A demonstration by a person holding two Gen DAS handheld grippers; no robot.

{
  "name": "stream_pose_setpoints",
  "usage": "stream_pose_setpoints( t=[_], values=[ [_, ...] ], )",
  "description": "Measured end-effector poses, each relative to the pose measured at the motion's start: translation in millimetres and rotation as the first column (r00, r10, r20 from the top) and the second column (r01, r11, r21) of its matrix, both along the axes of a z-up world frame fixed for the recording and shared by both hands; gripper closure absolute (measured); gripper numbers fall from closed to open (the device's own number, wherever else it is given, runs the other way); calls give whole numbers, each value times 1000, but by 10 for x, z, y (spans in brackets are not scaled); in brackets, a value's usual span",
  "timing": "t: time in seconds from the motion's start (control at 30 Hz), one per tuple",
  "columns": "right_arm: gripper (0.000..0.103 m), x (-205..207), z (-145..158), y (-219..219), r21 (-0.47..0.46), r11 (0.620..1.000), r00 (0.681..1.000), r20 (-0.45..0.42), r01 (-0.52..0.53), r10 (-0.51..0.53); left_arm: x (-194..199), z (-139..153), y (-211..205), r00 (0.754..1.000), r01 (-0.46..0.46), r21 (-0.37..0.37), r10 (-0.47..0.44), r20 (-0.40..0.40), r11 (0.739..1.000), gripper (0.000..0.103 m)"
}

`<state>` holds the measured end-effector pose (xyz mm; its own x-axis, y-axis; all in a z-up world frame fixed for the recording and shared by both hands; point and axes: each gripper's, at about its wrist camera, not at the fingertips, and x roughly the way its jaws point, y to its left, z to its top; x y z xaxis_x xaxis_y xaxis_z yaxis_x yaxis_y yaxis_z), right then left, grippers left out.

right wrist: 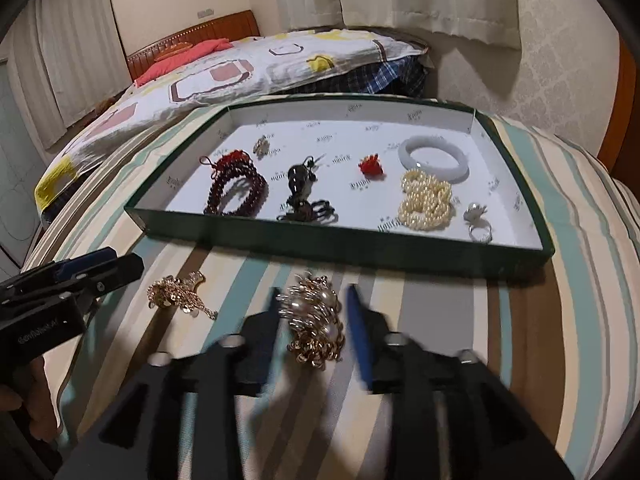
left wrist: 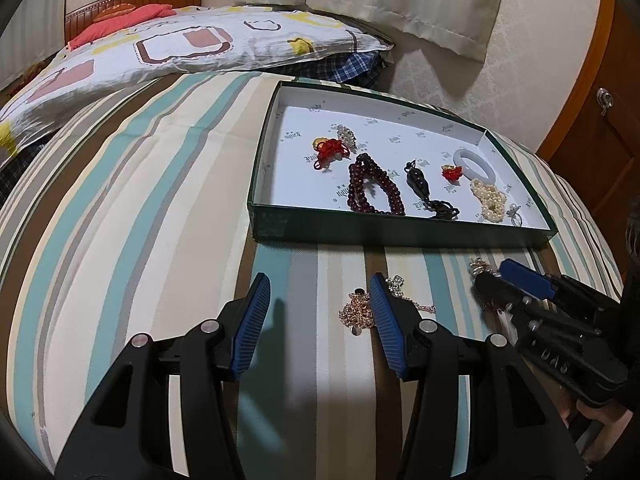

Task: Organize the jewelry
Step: 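Grasp the gold chain necklace with the left tool while the right tool grasps the pearl-gold brooch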

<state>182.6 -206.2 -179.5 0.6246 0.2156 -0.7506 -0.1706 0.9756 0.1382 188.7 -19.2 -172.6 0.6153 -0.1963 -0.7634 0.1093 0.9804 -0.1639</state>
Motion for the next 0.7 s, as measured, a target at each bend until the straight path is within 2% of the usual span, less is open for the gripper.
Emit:
stream_pose_setpoints(
  t=[0.13,0.23,0.33,0.4,0.7],
  values=[
    [50,-9,-42,43,-17,1000,1000,-18,-16,16,2,-6,3,1000,-1,-2,1,-2,1000,53],
    [52,-40,-44,87,-69,997,999,-10,-34,33,12,-16,16,1000,-2,-6,2,-6,1000,53],
    [72,-63,-35,49,-75,997,999,-2,-35,35,19,-17,29,1000,-1,-10,1,-8,1000,53],
    [79,-82,-31,3,-60,998,1000,-2,-31,31,21,-19,28,1000,0,-9,0,-7,1000,53],
    [80,-122,-21,-30,-61,998,1000,7,-21,22,25,-50,-22,1000,14,-10,-14,-14,1000,53]
  ],
)
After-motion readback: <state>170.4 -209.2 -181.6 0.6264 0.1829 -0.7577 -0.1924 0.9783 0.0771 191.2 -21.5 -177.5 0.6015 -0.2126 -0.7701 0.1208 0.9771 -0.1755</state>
